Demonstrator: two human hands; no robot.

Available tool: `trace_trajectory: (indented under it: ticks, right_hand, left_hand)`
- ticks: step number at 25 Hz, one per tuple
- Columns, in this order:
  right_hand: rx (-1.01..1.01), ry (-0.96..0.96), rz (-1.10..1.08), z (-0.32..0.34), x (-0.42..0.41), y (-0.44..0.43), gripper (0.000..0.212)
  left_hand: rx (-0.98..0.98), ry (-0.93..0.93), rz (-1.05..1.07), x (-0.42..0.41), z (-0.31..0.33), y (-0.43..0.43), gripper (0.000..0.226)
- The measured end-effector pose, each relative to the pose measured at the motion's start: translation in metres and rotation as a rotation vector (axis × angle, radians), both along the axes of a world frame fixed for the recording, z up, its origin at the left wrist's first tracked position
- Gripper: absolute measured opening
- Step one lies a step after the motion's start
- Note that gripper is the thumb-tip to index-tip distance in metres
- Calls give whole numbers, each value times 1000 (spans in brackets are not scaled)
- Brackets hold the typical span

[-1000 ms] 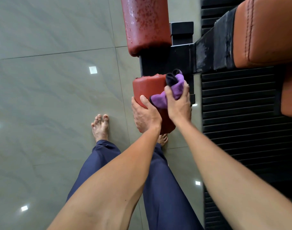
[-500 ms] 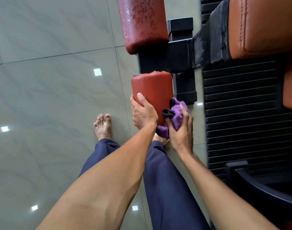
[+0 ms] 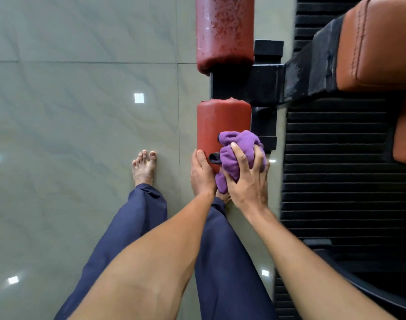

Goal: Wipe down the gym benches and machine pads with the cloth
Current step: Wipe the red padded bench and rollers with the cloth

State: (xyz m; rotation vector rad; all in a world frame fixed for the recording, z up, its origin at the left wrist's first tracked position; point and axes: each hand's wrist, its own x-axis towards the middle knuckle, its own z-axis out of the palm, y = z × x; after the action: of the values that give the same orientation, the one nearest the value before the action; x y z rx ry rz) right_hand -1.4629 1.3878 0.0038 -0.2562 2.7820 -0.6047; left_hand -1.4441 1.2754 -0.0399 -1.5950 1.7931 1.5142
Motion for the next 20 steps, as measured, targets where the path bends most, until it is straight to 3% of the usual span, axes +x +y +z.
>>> trace_trajectory:
  ticks: [4,7,11,15,20]
  right_hand:
    - [163,185,389,-6,-81,-50,58]
    - [306,201,681,-2,-114,-90,51]
    - [244,165,974,21,-105,-37,61]
    - [339,175,1078,17,-119,-37,54]
    - [798,63,1198,-15,-121,-152,42]
  left_hand:
    - [-21,19,87,1,0,12,64]
    - [20,60,179,-1,0,12,61]
    - [83,62,347,-7,0,14,48]
    - [76,16,517,-18,-6,18,46]
    - [61,-34,520,-18,-6,18,48]
